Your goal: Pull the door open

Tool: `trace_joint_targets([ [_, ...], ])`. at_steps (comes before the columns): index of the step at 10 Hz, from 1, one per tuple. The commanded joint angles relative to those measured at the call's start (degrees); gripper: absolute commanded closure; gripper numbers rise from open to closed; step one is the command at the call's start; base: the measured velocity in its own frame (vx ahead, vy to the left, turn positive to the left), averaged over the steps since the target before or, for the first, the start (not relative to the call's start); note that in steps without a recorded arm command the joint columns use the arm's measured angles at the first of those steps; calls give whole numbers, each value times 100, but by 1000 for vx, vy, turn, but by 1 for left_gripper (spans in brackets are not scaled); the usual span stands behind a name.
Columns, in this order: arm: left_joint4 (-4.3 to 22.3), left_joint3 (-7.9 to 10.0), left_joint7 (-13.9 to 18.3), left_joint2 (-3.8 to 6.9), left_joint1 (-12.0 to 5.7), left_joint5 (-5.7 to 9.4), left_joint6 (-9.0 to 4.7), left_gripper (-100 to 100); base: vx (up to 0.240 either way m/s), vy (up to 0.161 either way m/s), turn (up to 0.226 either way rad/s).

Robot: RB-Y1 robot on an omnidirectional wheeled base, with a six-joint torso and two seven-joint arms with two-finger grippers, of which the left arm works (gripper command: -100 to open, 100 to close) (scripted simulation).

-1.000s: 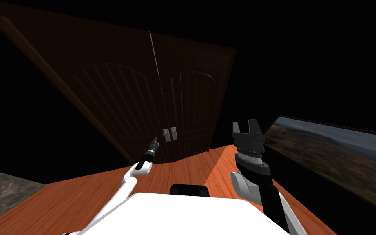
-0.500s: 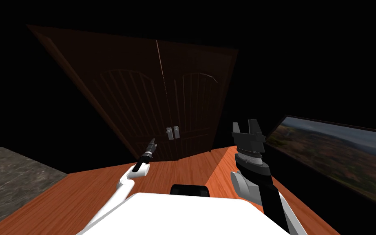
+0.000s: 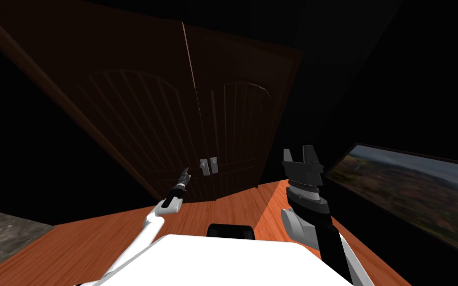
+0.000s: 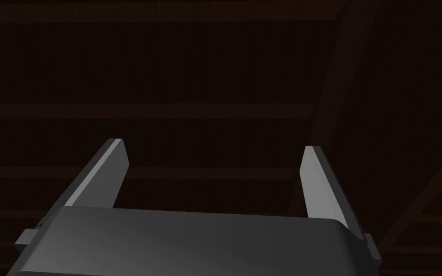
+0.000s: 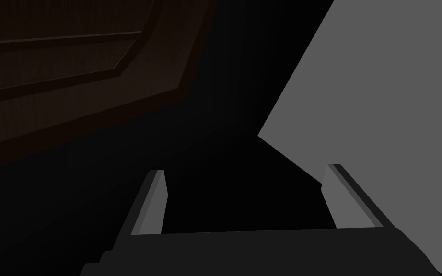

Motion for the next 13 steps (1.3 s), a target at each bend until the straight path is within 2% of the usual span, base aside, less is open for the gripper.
trace_joint_targets([
  [1,-60,-93,-12,-88,-96,-20,-7,-100,226,-104,-186],
  [2,-88,-149,-12,-134,-153,-32,-15,-100,217,-139,-183],
  [3,-79,-110,-17,-109,-113,-26,5,-100,93,-62,-27],
  [4,-79,-110,-17,-109,-113,-26,5,100,-10,5,28],
  [9,-79,-110,-17,-109,-113,-26,5,100,-20,14,1],
  [10,-79,-67,2,-46,-31,-12,17,-100,-144,65,133],
  [13,-156,-132,44,-30,13,-13,22,-100,-193,23,22],
])
